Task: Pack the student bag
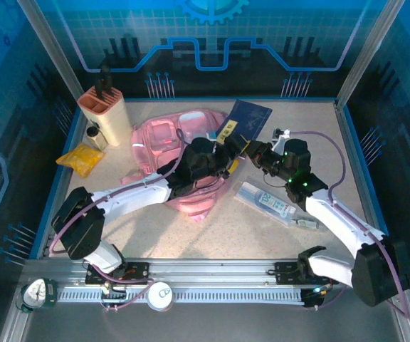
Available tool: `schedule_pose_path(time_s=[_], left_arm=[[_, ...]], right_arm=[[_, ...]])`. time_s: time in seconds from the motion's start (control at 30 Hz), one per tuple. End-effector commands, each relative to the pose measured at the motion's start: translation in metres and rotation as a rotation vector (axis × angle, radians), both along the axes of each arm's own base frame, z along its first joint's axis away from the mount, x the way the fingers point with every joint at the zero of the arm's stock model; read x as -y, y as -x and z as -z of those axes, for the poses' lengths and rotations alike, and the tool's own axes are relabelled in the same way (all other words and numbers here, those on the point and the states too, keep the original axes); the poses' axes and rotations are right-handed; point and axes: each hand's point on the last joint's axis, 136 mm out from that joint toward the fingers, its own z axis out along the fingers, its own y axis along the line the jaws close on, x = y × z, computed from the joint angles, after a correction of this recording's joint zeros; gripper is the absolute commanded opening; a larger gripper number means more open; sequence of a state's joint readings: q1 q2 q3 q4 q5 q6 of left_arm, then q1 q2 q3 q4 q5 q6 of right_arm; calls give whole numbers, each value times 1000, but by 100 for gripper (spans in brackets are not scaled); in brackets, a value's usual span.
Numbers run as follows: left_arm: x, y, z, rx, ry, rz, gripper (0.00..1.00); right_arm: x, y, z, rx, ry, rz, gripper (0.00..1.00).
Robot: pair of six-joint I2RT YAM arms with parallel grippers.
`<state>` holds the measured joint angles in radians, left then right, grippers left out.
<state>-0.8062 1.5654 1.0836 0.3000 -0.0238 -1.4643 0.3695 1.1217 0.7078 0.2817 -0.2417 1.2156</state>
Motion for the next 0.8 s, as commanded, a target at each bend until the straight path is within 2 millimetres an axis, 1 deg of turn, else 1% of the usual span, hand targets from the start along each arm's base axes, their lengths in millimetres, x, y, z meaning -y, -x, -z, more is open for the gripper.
schedule_pose_path(time_s=[0.0,0.13,0.23,0.33,0.4,0.5,0.63,0.73,0.77], left_arm=[[-12,-7,-32,58,116,-100,87],[-21,-12,-36,84,143,-158,84],[-29,-17,-48,134,194,-205,79],[-29,-19,-58,156,208,-213,74],[-29,-20,-62,167,229,-218,66],[-28,-20,-70,203,250,-215,51],[-25,-19,-73,212,239,-199,28],[-27,-18,-75,239,223,-198,13],[-28,-17,-77,250,208,-196,10]], right_arm=[[3,3,-42,117,-88,72,4],[-1,14,-50,145,-135,63,4],[-3,21,-50,142,-157,69,4],[-8,28,-54,157,-173,54,4],[-9,31,-53,158,-172,68,4],[-11,34,-51,160,-168,73,6],[-14,33,-47,157,-169,67,11],[-13,32,-48,170,-160,73,18],[-13,33,-49,178,-149,70,21]])
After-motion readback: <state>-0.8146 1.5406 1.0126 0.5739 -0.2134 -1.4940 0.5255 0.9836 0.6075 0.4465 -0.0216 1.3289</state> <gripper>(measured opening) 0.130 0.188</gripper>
